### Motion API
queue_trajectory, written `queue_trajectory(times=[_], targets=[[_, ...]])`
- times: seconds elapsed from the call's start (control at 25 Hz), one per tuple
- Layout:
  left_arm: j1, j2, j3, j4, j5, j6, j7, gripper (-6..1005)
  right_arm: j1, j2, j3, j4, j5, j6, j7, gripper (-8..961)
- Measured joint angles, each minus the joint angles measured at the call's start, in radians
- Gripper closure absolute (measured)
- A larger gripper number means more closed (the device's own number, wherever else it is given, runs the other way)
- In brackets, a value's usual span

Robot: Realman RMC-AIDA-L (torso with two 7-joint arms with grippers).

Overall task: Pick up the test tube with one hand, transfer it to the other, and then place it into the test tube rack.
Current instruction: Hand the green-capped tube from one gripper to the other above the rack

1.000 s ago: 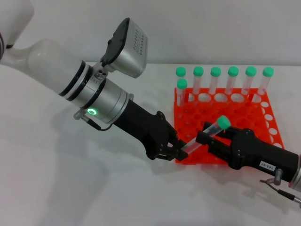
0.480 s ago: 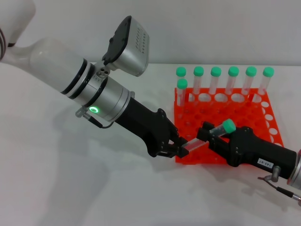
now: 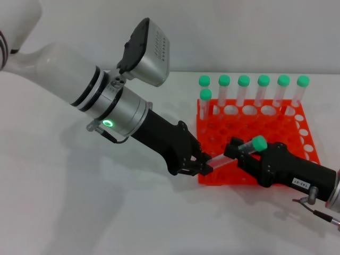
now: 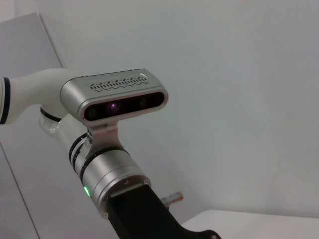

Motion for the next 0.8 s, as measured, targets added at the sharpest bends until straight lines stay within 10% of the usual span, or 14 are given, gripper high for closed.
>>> queue_trajectory(times=[0.4, 0.8], targets=[[0.000, 0.001, 0.000, 0.018, -0.022, -0.016, 0.006, 749, 0.003, -0.001, 0.003, 0.003, 0.000, 0.001, 0.001, 746], [0.006, 0.002, 0.000, 0.009, -0.049, 0.001, 0.021, 384, 0.009, -0.004, 0.006, 0.004, 0.000, 0.010, 0.001, 735]])
